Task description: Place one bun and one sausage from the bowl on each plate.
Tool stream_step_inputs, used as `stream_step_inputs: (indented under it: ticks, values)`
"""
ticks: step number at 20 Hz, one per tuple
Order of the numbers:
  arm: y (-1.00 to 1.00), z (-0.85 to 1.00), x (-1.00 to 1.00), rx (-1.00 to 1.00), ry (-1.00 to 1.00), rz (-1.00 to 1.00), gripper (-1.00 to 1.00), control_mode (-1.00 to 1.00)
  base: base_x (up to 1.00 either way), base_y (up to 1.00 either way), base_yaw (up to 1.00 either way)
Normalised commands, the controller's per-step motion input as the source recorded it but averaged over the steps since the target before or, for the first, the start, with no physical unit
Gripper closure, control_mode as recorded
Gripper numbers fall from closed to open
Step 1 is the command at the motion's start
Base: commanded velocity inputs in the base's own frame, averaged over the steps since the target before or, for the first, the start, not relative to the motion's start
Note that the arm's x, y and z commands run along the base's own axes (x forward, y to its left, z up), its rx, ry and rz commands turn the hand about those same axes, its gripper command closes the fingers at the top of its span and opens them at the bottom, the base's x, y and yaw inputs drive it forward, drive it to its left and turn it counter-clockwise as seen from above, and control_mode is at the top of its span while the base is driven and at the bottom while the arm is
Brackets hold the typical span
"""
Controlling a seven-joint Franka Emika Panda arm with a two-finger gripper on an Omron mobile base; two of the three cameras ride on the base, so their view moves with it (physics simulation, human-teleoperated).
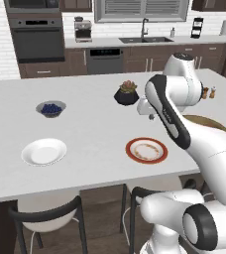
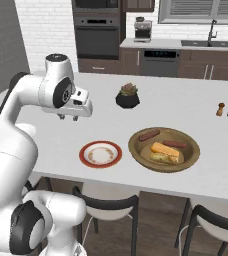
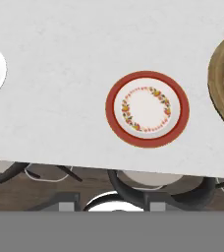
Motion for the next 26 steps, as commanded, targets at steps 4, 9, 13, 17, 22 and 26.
stream_step_inputs:
  ticks: [4,9,13,17,22,26]
  values:
    - [-0.07,0.00,-0.04,0.00,0.00,0.00,-1.00,-1.00,0.00,0.00,0.00]
    - [-0.90,-0.09,0.17,0.07,0.04,-0.18,-1.00,-1.00,0.00,0.00,0.00]
    - [-1.00,-0.18,0.63,0.12,0.12,-0.28,-1.00,-1.00,0.00,0.00,0.00]
    - [-0.96,-0.36,0.69,0.06,0.14,-0.24,-1.00,-1.00,0.00,0.00,0.00]
    - [-0.90,-0.53,0.52,0.00,0.02,-0.17,-1.00,-1.00,0.00,0.00,0.00]
    - [-0.74,-0.54,0.37,0.00,0.00,-0.11,-1.00,-1.00,0.00,0.00,0.00]
